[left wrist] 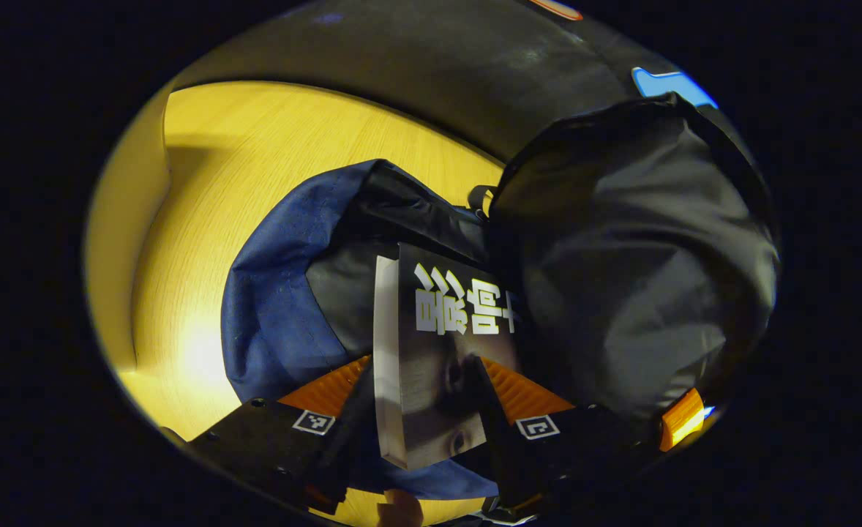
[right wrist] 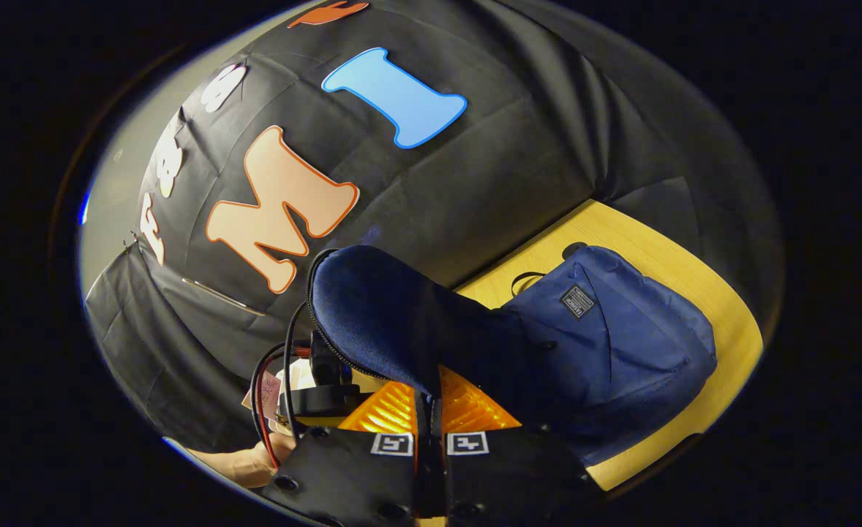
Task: Open the schoolbag, grab two books from the bookshelf and put them into the schoolbag.
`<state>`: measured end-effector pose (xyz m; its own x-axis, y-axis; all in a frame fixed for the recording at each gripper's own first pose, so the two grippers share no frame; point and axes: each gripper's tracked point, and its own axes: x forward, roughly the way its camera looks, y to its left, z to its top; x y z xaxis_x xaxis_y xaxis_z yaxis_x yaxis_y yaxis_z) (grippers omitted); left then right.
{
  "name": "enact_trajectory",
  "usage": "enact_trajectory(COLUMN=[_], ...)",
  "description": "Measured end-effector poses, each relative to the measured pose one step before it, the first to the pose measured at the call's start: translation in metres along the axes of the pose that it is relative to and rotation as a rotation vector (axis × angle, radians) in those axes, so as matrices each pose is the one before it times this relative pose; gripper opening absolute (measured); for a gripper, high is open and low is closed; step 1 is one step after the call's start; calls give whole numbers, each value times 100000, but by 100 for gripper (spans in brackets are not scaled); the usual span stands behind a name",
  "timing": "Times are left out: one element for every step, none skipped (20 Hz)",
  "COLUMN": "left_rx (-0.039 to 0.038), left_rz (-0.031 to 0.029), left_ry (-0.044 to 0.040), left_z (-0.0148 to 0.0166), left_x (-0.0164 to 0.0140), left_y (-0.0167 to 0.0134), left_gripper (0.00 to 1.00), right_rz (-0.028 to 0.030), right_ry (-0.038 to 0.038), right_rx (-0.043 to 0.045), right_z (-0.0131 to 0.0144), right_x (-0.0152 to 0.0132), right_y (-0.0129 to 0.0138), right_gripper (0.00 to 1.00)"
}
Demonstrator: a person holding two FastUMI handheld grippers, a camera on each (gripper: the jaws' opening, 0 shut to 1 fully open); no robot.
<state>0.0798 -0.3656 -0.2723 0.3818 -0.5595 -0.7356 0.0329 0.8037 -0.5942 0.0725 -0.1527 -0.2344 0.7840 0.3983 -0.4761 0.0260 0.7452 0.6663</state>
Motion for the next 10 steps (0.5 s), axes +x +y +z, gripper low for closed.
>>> enact_trajectory(left_rx=[5211, 4811, 4615, 4473, 4734, 4325, 3459, 3367, 2833, 2690], left_rz=[3455, 2570, 1487, 1670, 1766, 1514, 786, 68, 240, 978], left_ry=[-1449, -634, -99, -1943, -2555, -2782, -2779, -2498, -2115, -3363], left_z=[250, 197, -210, 248, 528, 661, 529, 788, 707, 992], left_x=[-387, -518, -554, -1009, -1248, -1415, -1251, -1434, -1568, -1568], left_y=[254, 281, 427, 513, 724, 555, 398, 367, 400, 627], left_gripper=[74, 75, 77, 87, 82, 82, 82, 82, 82, 82], right_rz=[-113, -105, -123, -127, -160, -134, -137, -448, -615, -347], right_ry=[-52, -126, -133, 7, 111, 43, 117, 106, 66, -325], right_rx=[175, 159, 144, 134, -108, -165, 120, 320, 99, 122], right_z=[65, -52, 65, -8, -16, -113, -34, -94, -26, 11], right_x=[73, -177, 126, -24, 12, 46, 140, 47, 109, 53], right_y=[-81, -91, 1, 68, -88, 118, 12, -187, -88, 158], right_gripper=[3, 3, 3, 3, 3, 4, 4, 3, 4, 3])
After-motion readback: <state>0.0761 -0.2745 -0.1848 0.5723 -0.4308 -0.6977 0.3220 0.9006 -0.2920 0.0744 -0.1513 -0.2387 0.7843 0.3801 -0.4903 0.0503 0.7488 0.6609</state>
